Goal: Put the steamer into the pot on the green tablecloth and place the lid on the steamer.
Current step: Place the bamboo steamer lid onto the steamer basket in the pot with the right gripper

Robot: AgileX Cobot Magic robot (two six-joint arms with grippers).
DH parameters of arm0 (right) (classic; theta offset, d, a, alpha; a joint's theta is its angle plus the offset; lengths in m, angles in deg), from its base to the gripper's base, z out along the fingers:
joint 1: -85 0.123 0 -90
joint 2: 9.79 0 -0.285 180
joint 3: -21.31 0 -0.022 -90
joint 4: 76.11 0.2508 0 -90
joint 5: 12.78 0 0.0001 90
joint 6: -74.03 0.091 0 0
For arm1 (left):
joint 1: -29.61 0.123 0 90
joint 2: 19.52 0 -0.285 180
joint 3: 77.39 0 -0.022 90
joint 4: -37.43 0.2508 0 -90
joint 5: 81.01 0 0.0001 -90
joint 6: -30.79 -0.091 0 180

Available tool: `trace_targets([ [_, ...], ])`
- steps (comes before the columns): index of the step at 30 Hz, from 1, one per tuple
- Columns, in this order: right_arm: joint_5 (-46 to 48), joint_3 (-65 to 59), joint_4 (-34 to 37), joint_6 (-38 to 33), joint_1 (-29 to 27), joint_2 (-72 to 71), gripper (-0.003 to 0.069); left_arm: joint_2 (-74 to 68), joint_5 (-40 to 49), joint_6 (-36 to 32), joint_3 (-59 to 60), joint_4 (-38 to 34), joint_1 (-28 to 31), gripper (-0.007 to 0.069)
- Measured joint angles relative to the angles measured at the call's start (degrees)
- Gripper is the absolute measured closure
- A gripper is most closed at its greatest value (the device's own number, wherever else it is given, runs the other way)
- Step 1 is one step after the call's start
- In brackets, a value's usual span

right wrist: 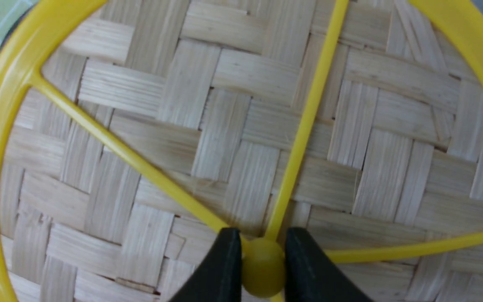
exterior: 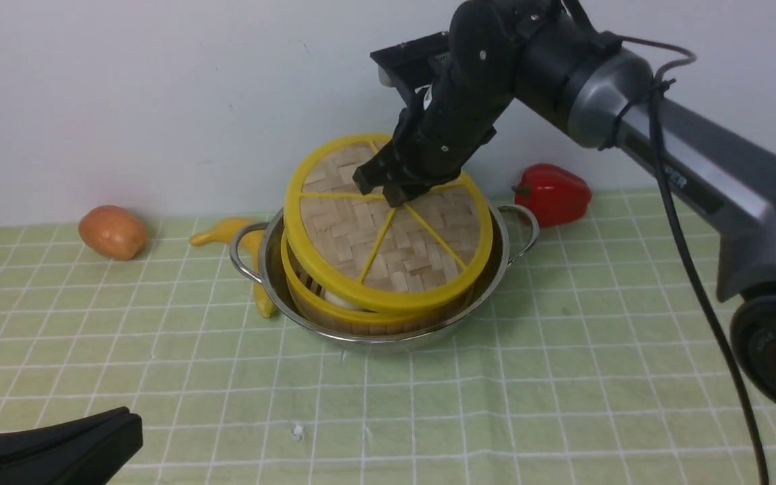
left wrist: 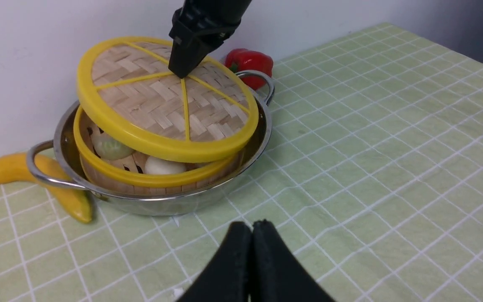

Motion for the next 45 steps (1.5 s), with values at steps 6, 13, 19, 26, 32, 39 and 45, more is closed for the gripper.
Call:
trace_targets([
  [6, -2.7, 0.0, 0.6, -0.9, 0.0, 0.3, 0.0516, 0.0, 0.0, 0.0, 0.0, 0.0, 0.0, 0.0633],
  [13, -3.1, 0.1, 0.6, -2.3, 0.2, 1.5, 0.0516, 0.0, 0.0, 0.0, 0.0, 0.0, 0.0, 0.0632],
  [19, -4.4, 0.1, 0.8, -2.6, 0.6, 2.4, 0.0516, 0.0, 0.0, 0.0, 0.0, 0.1, 0.0, 0.0624],
  [26, -5.3, 0.2, 0.9, -3.7, 0.6, 3.9, 0.0516, 0.0, 0.0, 0.1, 0.0, 0.1, 0.0, 0.0623],
  [32, -5.8, 0.4, 1.0, -3.9, 0.6, 4.0, 0.0516, 0.0, 0.0, 0.1, 0.0, 0.1, 0.0, 0.0623],
  [39, -6.8, 0.4, 2.7, -5.3, 0.6, 4.6, 0.0516, 0.0, 0.0, 0.1, 0.0, 0.1, 0.0, 0.0623],
  [45, -6.8, 0.4, 2.7, -5.4, 0.6, 4.6, 0.0516, 0.0, 0.0, 0.1, 0.0, 0.1, 0.0, 0.0623],
])
